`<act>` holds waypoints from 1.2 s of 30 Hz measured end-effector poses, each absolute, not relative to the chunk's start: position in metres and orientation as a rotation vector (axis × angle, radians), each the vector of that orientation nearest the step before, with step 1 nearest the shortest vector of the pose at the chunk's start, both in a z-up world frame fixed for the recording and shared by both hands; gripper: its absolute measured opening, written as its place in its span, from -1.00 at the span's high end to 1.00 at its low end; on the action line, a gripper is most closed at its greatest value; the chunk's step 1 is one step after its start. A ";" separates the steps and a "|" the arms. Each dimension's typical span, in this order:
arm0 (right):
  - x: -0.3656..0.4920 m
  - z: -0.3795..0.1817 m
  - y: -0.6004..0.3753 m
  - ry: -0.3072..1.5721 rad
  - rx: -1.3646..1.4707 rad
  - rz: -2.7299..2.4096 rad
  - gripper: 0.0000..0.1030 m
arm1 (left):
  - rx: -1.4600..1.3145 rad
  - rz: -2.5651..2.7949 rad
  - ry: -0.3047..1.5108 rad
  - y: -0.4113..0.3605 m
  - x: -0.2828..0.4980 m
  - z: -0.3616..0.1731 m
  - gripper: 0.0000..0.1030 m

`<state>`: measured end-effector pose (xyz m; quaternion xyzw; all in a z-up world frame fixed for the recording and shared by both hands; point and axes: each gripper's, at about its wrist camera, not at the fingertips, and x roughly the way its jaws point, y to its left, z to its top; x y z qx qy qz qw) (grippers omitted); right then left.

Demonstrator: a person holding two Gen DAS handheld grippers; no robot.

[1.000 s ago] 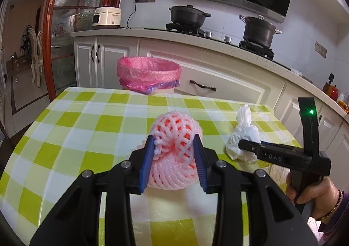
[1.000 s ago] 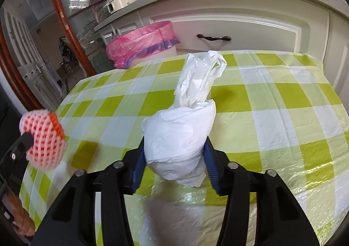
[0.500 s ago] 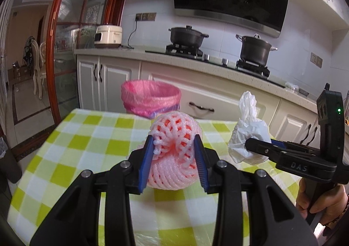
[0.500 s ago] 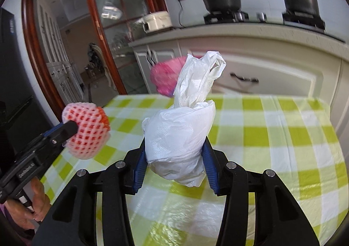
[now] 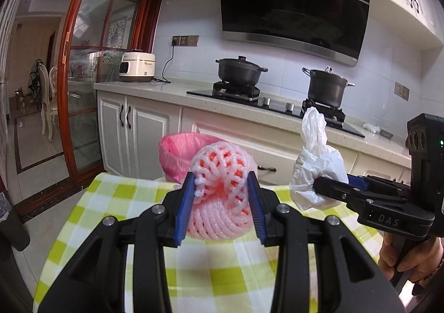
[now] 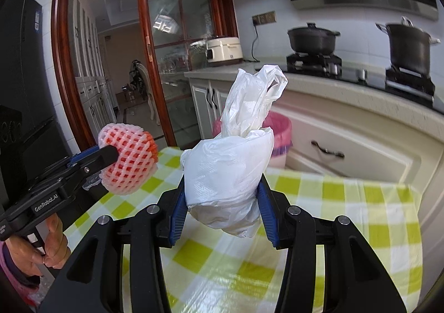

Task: Collect trash
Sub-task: 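Carry the foam net and plastic bag over the pink bin and open both tools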

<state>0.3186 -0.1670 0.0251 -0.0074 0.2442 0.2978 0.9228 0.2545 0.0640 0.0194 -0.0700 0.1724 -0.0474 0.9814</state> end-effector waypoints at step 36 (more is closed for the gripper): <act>0.589 0.018 -0.093 0.532 -0.047 0.619 0.12 | -0.144 -0.083 0.383 0.126 0.571 0.030 0.25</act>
